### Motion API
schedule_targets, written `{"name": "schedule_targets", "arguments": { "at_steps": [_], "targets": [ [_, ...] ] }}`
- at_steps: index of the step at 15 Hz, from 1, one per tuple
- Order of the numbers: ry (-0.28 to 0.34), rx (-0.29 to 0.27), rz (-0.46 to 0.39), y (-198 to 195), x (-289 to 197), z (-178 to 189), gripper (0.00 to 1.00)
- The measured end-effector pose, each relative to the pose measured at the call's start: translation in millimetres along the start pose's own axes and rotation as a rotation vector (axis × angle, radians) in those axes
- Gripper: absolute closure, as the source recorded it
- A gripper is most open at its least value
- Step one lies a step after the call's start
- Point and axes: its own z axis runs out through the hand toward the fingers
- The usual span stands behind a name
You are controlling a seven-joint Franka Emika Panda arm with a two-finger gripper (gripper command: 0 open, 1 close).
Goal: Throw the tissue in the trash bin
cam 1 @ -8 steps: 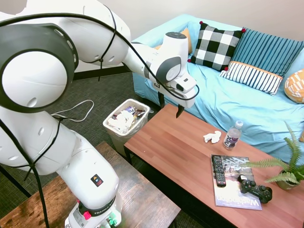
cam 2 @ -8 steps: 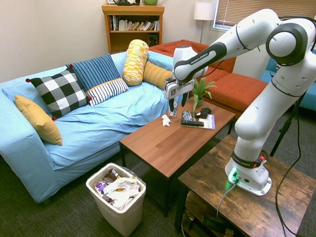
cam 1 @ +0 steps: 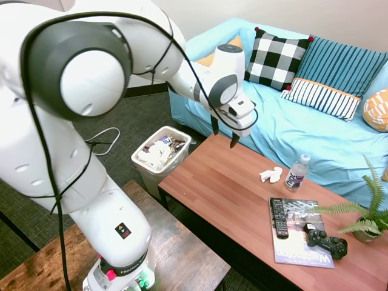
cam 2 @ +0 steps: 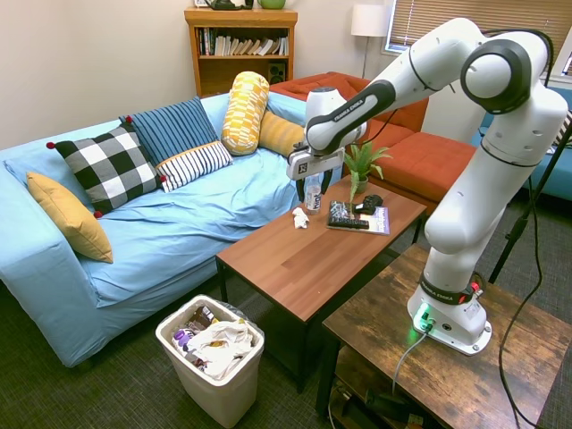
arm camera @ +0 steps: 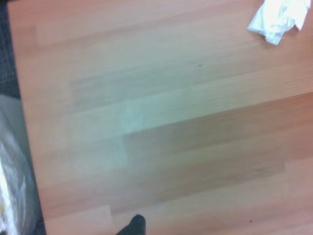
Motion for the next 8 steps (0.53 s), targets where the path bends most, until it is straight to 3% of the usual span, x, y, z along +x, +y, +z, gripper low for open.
{"name": "schedule_targets", "arguments": {
  "at_steps": [5,8],
  "targets": [
    [0.011,-0.065,0.195,-30,94,73,0.00],
    [0.009,-0.105,0.256,-55,127,128,0.00]
  ]
}}
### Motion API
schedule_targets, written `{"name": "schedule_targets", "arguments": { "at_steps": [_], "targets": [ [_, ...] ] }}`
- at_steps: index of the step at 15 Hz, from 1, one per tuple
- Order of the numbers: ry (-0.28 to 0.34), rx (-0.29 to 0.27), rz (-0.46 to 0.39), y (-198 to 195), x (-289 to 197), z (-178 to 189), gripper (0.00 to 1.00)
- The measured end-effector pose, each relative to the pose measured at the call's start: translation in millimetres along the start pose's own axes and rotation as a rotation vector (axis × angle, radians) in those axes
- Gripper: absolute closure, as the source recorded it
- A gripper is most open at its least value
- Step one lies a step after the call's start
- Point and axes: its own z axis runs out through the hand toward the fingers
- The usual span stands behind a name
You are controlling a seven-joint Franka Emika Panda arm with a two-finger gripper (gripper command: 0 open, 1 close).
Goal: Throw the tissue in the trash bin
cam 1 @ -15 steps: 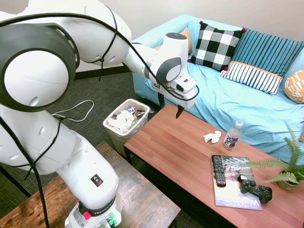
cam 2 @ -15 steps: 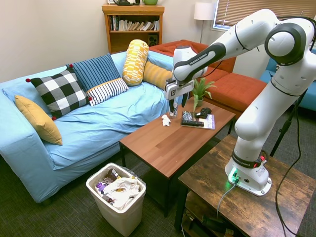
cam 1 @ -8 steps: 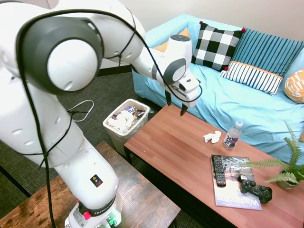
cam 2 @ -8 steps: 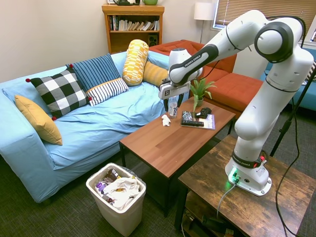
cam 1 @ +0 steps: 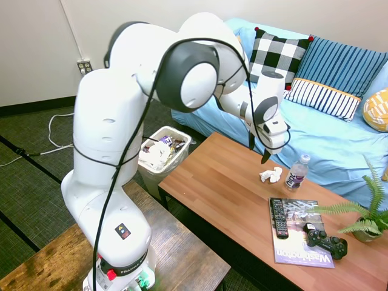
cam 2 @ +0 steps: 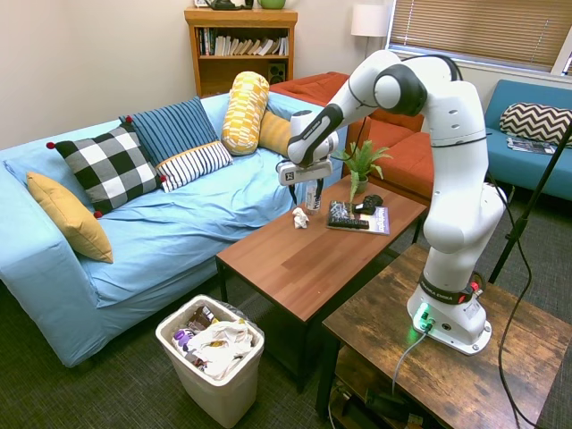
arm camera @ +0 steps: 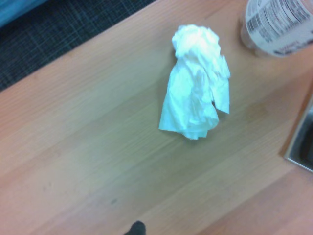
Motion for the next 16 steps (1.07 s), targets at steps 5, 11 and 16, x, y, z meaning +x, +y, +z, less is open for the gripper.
{"name": "schedule_targets", "arguments": {
  "at_steps": [5,11,16],
  "targets": [
    [-0.019,-0.037,0.065,-40,27,56,0.00],
    [-0.027,-0.069,0.099,-56,44,92,0.00],
    [-0.034,-0.086,0.114,-62,49,120,1.00]
  ]
}}
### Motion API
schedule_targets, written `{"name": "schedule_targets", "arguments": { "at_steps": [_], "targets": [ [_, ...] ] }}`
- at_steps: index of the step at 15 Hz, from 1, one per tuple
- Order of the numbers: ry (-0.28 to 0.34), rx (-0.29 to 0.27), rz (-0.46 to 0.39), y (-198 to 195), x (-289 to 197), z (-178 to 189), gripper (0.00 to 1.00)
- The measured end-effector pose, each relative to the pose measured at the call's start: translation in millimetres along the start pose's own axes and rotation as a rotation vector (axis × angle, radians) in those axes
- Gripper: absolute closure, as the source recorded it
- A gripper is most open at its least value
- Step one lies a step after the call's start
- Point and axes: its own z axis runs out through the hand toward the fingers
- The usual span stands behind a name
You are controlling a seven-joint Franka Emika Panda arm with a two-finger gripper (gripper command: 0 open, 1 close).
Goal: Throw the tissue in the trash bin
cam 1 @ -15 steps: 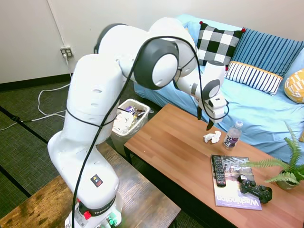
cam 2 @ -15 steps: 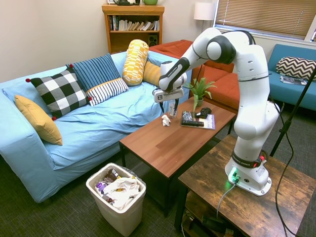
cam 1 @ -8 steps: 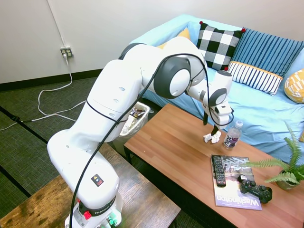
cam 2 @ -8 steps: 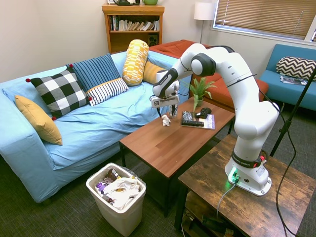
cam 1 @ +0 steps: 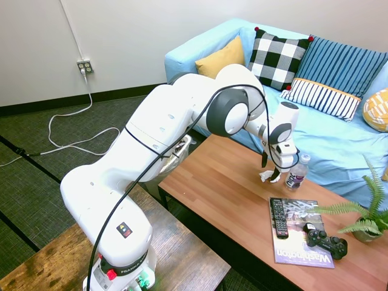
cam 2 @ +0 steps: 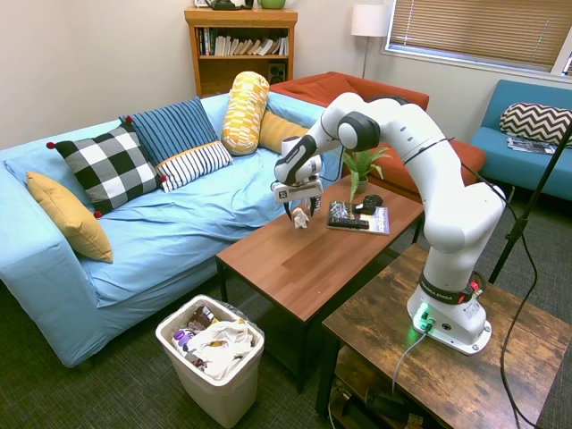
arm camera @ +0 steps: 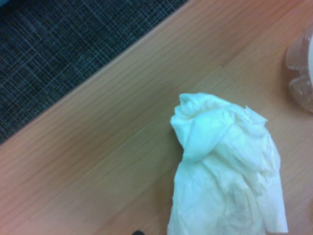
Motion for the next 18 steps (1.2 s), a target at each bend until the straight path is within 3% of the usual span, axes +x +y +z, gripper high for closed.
{"name": "schedule_targets", "arguments": {
  "at_steps": [18],
  "targets": [
    [-0.046,0.019,0.063,-8,8,21,1.00]
  ]
}}
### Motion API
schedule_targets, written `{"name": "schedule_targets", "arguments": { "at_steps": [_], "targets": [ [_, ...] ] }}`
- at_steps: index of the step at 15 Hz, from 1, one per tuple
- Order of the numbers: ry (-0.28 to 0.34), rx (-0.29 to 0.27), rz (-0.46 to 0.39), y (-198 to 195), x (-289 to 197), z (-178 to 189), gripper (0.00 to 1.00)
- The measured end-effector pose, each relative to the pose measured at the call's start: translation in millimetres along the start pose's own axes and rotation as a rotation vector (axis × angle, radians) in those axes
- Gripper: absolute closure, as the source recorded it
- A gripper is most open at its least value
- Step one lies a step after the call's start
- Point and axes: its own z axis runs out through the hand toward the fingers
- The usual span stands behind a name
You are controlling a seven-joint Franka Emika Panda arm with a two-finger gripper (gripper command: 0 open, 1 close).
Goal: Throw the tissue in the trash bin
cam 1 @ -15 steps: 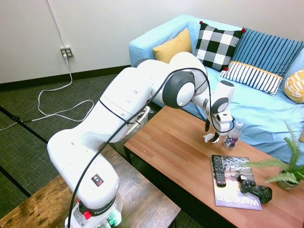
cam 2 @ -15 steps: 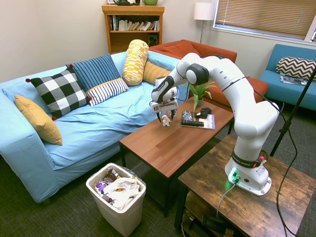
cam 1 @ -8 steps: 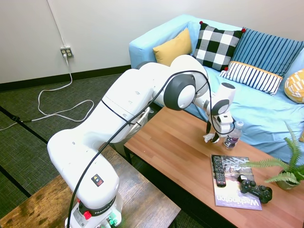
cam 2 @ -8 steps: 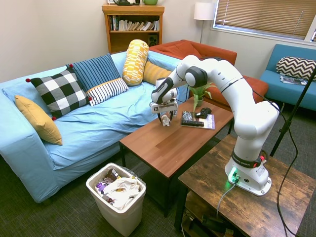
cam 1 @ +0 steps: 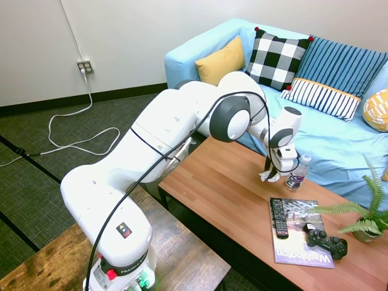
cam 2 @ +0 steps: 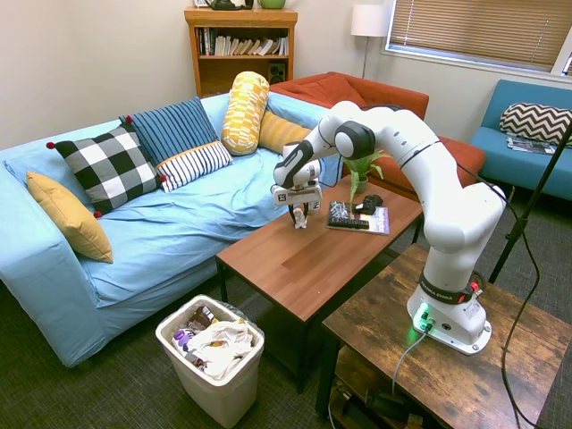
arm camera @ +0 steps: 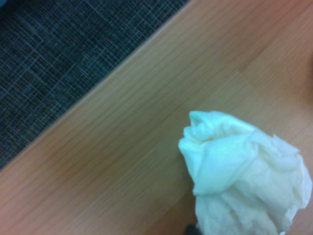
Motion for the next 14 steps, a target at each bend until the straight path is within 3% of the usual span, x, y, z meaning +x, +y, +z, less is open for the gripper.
{"name": "schedule_targets", "arguments": {
  "at_steps": [4,7,10,14],
  "targets": [
    [0.007,0.037,-0.002,-3,3,-11,1.00],
    [0.019,0.098,-0.053,-5,-18,-56,1.00],
    [0.056,0.147,-0.197,2,-98,-122,1.00],
    [0.134,0.177,-0.407,41,-258,-177,1.00]
  ]
}}
